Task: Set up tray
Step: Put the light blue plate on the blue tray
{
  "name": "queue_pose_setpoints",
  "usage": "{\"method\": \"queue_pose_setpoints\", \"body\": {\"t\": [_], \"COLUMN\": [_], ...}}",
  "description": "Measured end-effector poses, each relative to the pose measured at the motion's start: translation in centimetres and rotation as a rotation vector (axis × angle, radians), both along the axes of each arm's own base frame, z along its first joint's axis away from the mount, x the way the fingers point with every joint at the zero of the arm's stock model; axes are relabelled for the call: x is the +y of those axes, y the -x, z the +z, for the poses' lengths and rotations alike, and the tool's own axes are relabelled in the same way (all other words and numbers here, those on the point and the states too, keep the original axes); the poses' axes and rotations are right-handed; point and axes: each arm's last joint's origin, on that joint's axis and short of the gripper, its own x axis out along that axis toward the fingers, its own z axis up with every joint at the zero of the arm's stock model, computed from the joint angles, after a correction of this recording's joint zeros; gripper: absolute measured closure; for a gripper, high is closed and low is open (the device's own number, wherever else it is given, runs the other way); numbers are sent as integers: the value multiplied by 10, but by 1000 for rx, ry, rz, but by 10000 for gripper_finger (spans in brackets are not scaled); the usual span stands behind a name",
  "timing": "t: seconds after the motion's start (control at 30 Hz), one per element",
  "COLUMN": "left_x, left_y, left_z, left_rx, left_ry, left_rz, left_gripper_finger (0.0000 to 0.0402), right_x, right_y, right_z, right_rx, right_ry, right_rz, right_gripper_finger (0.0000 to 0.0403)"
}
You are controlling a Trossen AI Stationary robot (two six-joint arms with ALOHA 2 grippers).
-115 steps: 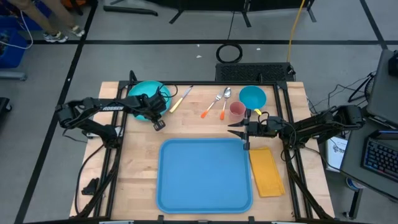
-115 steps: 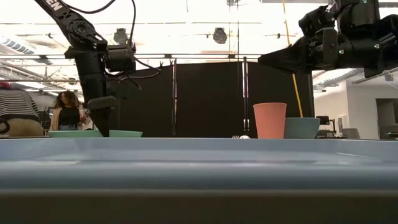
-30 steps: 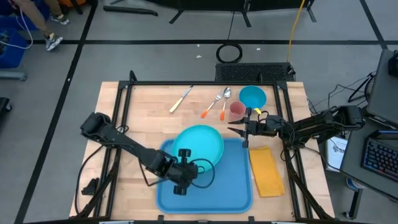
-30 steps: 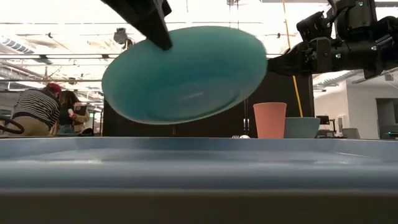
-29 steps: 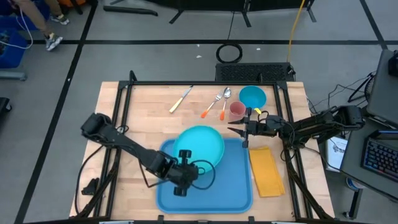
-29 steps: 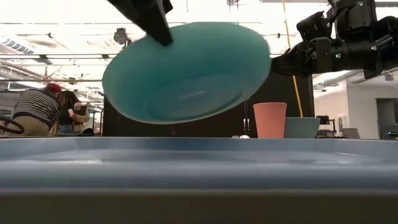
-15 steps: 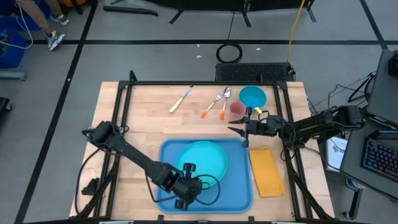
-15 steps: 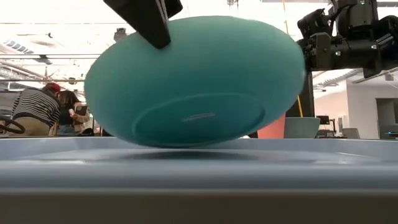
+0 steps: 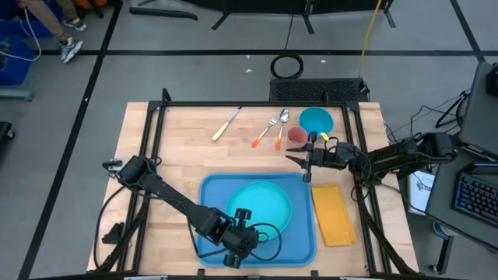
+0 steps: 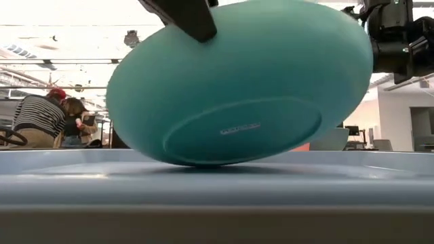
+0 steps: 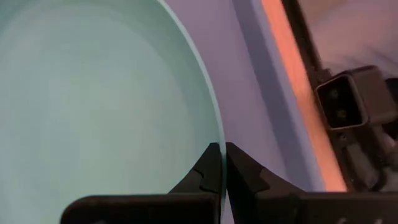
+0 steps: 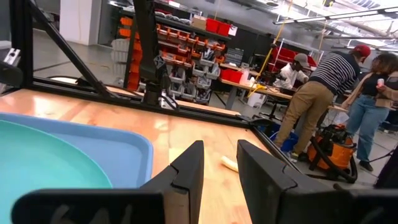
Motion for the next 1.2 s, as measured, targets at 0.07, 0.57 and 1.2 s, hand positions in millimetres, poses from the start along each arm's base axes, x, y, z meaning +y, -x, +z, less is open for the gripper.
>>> {"method": "queue_pose_setpoints", "body": {"t": [0.07, 0.57, 1.2], "left_x": [-3, 1, 2], "left_y": [-4, -3, 0], "left_z": [1, -3, -22], "left_rx": [-31, 32, 56], "left_ry": [41, 75, 111], "left_rz": [-16, -17, -37], "left_gripper_finger": [396, 396, 387], "right_x": [0, 0, 0], "right_y": [0, 0, 0], "right_z": [0, -1, -1], "right_rx": [3, 6, 6], "right_ry": [-2, -11, -11], "right_rz": [-1, -1, -1], "right_gripper_finger": [316, 316, 316]}}
